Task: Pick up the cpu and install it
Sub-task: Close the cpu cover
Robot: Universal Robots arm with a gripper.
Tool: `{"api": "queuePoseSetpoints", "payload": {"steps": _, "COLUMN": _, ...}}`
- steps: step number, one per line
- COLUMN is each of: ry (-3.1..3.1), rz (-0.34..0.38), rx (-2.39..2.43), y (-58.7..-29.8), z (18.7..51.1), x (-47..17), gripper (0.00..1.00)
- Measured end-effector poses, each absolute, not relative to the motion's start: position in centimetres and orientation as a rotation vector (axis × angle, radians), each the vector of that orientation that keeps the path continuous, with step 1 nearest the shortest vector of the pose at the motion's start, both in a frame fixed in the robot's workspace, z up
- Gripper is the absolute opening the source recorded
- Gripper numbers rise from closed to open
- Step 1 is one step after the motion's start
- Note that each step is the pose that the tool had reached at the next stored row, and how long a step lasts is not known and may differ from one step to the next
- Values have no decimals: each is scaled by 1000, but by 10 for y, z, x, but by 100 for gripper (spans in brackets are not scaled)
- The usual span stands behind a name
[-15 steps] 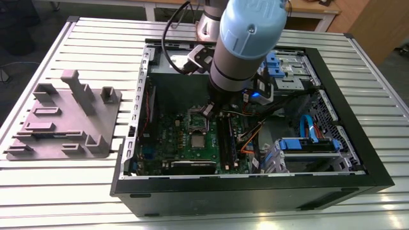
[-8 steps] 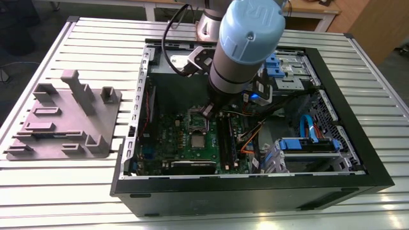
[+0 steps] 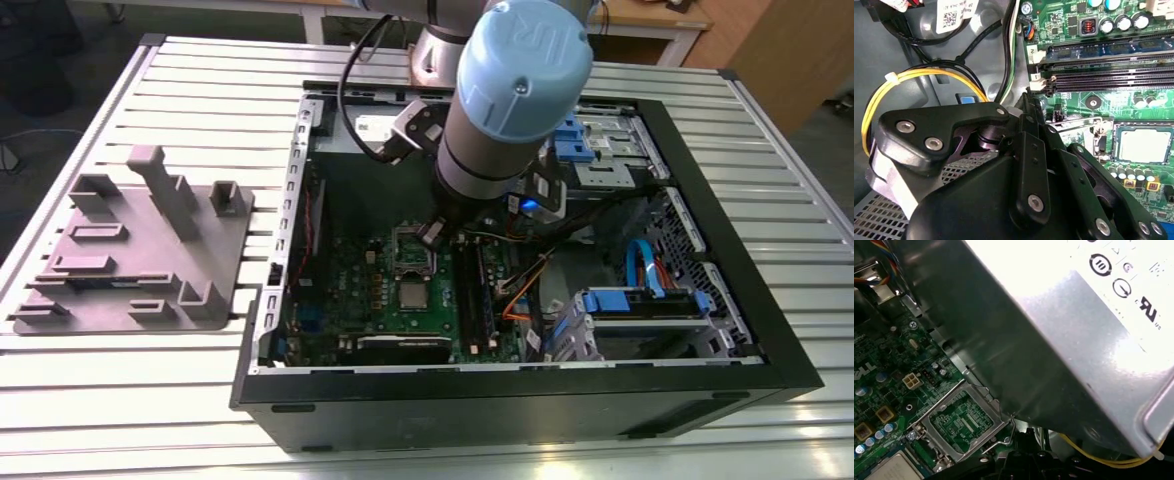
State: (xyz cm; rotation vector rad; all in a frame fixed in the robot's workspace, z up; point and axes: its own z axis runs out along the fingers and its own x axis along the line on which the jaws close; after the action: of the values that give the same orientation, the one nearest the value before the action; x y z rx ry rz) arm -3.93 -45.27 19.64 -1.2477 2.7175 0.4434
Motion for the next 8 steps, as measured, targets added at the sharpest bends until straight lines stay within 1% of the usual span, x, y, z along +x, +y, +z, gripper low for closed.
{"api": "queuePoseSetpoints", "payload": {"steps": 8, "ry": 2746, "rz": 405, "rx": -1258, "y": -453, "z": 196, "x": -39, "gripper": 10}}
